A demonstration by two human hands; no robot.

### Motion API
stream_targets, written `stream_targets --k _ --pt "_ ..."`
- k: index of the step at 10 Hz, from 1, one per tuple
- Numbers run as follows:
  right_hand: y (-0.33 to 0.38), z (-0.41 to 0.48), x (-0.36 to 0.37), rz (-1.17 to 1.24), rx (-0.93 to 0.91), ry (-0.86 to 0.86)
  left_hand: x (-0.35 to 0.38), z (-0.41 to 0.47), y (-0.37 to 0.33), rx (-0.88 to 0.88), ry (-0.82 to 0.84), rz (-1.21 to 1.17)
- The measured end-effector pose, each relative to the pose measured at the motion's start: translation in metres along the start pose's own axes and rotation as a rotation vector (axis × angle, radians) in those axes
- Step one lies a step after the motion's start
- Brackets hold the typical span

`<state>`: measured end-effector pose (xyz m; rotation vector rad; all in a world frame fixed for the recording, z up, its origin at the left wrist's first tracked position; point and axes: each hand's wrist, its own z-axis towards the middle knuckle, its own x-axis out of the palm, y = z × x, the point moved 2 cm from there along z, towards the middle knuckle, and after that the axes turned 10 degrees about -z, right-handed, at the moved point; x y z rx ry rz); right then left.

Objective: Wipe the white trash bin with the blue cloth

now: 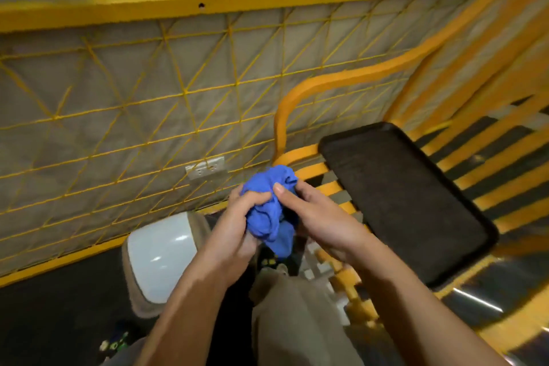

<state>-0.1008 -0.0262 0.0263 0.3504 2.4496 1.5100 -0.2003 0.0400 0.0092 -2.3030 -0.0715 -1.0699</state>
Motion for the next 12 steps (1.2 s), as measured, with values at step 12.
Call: stream_targets --k 12 --pt "-0.071 -0.046 -0.302 -0.733 0.386 -0.642 0.131 0.176 0.218 0.386 0.609 2.054"
